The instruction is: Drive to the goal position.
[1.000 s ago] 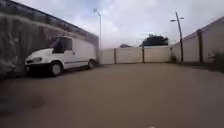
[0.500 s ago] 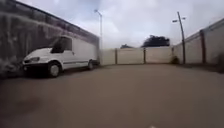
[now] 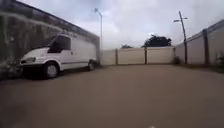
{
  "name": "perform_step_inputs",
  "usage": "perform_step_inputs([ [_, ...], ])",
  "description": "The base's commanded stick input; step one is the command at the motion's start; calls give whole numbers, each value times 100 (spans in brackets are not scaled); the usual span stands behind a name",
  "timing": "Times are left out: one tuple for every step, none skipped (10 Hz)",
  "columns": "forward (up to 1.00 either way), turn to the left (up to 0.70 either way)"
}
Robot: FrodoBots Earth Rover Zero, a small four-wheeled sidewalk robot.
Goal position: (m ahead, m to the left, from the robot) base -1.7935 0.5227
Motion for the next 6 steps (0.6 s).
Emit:
perform_step_inputs([
  [50, 0],
  [50, 0],
  [50, -36],
  [50, -7],
  [50, -1],
  [50, 0],
])
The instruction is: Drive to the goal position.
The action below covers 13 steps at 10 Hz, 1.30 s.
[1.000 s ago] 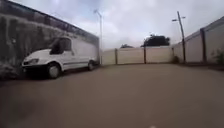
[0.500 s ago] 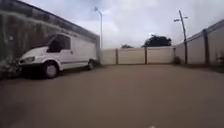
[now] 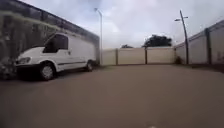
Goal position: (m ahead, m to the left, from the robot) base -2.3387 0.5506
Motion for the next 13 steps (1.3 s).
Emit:
perform_step_inputs([
  [50, 0],
  [50, 0],
  [50, 0],
  [50, 0],
  [50, 0],
  [50, 0],
  [50, 0],
  [50, 0],
  [50, 0],
  [50, 0],
  [50, 0],
  [50, 0],
  [50, 0],
])
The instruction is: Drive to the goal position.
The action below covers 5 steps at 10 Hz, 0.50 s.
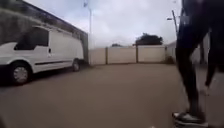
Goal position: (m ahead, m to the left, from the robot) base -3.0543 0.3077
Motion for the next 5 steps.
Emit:
perform_step_inputs([
  [50, 0],
  [50, 0],
  [50, 0],
  [50, 0],
  [50, 0],
])
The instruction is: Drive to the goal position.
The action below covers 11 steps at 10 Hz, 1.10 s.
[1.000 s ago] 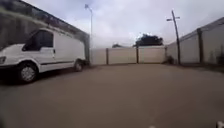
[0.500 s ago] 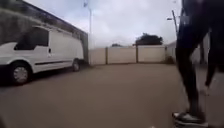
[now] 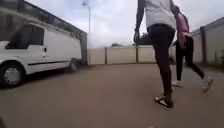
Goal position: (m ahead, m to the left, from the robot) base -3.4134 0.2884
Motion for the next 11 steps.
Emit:
perform_step_inputs([
  [50, 0],
  [50, 0],
  [50, 0],
  [50, 0],
  [50, 0],
  [50, 0],
  [50, 0],
  [50, 0],
  [50, 0],
  [50, 0],
  [50, 0],
])
